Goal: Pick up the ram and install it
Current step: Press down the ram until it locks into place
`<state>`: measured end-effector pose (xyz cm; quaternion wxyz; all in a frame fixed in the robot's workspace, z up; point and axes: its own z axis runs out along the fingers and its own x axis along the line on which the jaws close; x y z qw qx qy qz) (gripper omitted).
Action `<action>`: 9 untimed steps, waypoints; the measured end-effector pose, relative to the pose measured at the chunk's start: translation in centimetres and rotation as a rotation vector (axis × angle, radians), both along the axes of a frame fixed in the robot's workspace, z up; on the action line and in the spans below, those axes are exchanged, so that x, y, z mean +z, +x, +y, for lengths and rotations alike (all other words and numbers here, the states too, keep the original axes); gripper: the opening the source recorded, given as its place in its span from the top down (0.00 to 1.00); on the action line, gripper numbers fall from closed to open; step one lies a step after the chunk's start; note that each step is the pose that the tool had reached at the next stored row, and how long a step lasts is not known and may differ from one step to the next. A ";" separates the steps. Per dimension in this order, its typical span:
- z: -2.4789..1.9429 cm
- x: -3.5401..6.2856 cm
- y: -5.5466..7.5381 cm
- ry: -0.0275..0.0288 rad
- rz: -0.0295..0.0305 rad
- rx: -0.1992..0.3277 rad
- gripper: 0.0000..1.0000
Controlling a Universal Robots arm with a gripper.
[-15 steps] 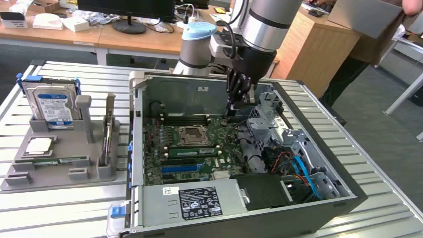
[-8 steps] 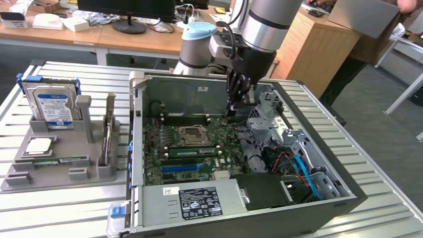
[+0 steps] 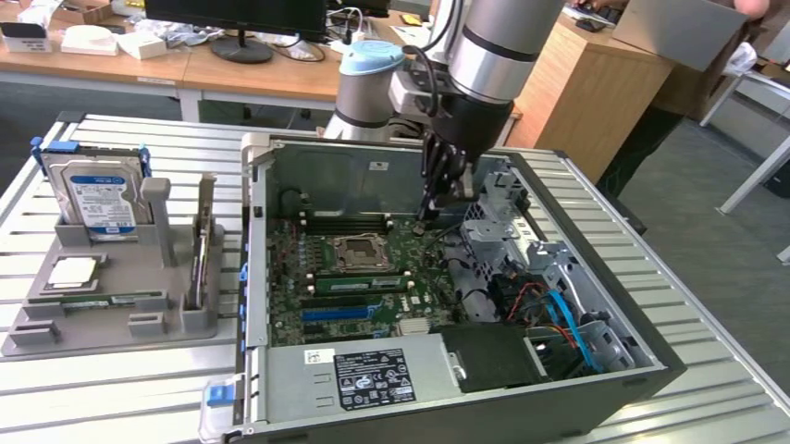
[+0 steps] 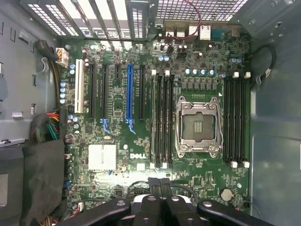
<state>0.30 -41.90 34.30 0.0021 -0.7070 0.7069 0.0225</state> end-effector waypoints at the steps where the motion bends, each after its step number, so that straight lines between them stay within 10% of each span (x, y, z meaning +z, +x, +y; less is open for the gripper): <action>1: 0.00 -0.08 0.0 0.0001 -0.0001 0.000 0.90; 9: 0.00 -0.66 0.0 0.0001 -0.0001 0.000 0.90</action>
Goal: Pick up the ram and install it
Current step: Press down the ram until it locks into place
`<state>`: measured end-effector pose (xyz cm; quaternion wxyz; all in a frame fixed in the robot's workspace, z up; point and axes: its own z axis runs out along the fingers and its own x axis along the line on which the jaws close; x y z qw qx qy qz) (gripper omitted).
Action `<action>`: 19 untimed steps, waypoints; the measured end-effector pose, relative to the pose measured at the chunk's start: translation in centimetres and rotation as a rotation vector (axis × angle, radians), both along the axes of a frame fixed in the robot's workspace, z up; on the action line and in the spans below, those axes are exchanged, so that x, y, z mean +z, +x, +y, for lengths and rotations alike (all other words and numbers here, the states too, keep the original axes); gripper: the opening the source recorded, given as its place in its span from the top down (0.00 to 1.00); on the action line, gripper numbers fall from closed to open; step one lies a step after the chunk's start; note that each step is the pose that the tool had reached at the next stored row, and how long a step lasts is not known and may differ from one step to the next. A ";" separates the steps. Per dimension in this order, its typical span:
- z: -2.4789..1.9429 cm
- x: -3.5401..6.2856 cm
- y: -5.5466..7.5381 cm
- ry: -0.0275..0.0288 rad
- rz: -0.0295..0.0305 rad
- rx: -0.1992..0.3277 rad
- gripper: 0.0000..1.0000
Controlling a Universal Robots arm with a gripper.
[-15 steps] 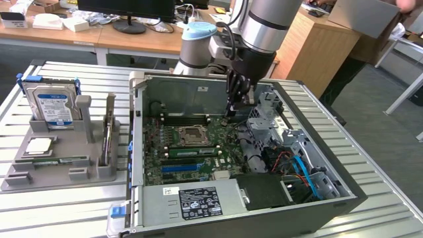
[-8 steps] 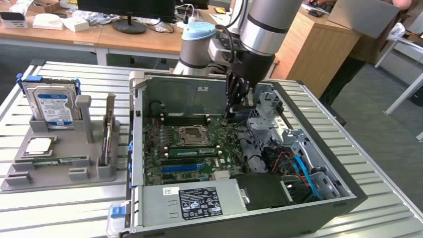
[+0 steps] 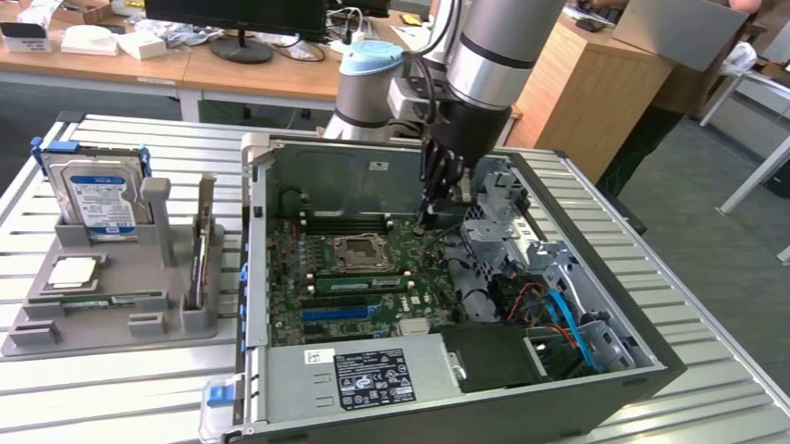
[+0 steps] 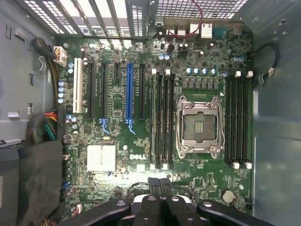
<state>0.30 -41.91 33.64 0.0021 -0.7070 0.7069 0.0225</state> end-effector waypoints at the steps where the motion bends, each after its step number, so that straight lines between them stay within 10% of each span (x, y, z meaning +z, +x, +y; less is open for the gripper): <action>1: 0.00 -0.07 0.0 0.0000 0.0000 0.000 0.90; 19: 0.00 -1.31 0.0 0.0001 0.0000 0.000 0.90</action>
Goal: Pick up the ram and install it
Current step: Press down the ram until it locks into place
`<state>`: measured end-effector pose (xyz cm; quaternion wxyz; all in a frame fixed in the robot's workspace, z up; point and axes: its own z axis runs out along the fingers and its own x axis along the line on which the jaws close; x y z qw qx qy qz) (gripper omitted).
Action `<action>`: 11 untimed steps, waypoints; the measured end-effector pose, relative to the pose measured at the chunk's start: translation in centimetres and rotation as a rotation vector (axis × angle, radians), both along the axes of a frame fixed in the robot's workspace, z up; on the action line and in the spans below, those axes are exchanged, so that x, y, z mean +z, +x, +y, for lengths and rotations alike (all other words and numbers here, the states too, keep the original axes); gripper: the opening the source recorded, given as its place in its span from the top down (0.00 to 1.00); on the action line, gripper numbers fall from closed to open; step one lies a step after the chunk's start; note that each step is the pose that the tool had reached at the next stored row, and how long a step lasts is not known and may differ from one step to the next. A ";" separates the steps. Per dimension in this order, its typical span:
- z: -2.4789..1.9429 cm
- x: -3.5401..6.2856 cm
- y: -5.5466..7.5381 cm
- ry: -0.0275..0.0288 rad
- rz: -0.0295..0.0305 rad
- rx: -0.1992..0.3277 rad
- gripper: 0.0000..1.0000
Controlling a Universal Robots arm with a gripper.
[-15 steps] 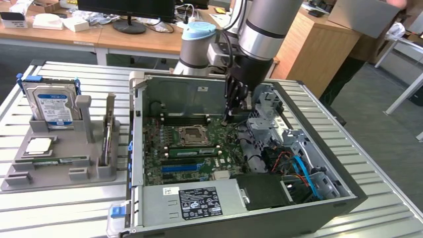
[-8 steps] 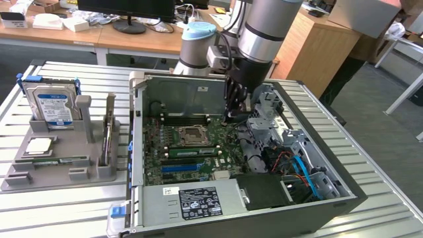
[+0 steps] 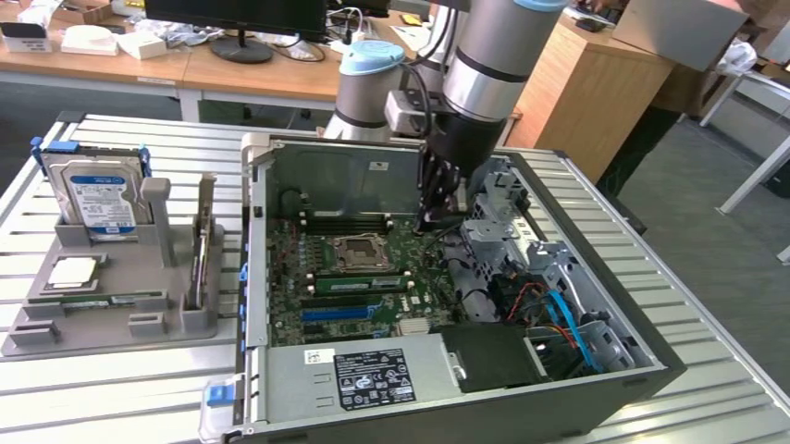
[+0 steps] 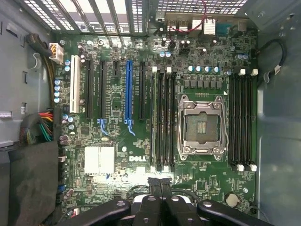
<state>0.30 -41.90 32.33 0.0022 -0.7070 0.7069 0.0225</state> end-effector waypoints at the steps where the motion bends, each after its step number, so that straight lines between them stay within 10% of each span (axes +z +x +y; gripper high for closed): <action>1: 0.00 -0.07 0.0 -0.0001 0.0001 0.000 0.90; 11: 0.00 -0.82 0.0 -0.0002 0.0001 0.000 0.90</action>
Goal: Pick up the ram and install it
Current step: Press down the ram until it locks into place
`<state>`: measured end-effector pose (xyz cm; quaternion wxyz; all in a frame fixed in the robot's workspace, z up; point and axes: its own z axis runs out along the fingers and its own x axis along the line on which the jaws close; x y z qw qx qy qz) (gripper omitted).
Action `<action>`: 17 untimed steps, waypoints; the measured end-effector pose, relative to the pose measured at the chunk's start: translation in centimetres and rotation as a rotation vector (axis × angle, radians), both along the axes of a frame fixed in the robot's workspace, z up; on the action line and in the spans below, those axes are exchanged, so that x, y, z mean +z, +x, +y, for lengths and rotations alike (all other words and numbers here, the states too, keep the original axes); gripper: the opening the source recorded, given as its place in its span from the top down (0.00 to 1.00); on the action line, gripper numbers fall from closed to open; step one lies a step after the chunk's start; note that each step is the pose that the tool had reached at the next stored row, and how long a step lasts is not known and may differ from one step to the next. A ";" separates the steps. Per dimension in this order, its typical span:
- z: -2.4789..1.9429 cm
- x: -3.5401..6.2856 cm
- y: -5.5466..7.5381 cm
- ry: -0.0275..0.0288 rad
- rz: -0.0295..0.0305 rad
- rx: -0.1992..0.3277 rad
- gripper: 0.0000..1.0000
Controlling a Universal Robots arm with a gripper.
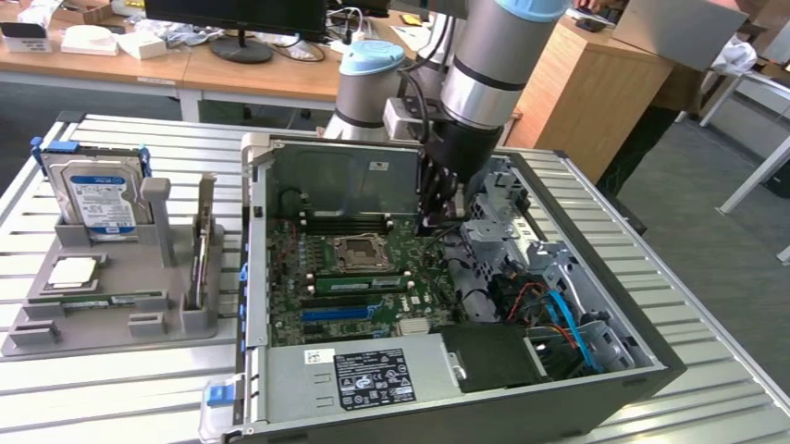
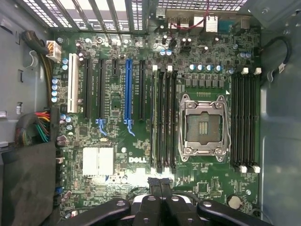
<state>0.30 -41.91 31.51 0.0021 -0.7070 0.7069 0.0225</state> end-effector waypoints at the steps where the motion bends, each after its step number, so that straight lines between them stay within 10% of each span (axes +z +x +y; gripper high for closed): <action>1: 0.00 -0.09 0.0 0.0000 0.0000 0.000 0.90; 17: 0.00 -1.70 0.0 0.0000 0.0000 0.000 0.90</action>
